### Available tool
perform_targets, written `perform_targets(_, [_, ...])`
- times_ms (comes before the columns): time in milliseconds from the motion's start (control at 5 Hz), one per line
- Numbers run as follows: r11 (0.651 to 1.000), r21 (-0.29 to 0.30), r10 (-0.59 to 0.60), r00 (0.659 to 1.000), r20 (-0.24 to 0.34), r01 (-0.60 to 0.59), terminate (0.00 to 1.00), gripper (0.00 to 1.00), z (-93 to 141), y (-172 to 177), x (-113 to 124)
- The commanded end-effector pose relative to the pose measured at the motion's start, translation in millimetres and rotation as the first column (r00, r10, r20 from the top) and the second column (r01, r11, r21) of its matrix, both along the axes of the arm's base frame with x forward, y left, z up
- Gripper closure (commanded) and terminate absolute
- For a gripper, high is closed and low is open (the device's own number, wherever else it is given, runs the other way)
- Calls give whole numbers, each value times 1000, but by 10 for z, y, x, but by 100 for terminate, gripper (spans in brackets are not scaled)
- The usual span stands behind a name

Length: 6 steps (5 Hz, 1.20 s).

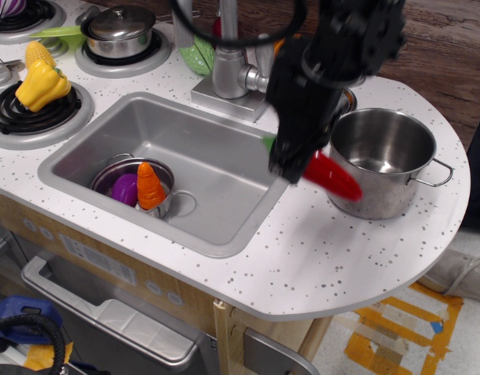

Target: Put pepper in pot or pan

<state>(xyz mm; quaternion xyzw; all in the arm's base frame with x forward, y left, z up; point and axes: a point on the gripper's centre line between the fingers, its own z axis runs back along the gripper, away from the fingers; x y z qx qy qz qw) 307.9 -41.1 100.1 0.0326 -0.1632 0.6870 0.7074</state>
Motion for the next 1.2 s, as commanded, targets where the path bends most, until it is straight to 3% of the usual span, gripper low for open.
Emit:
perform_targets(0, [991,103,-101,989,105,91,0,100,365,-69,407])
perform_targets(200, [972,178,-181,972,152,153,0,100,370,-95,648])
perform_targets(600, [967,166,-225,954,200,193,0,100,202,-99,777])
perform_targets(800, [971,143,-217,952,214,189,0,0,162,-142,772])
perform_targets(1000, [971,143,-217,952,214,189,0,0,162,-142,772])
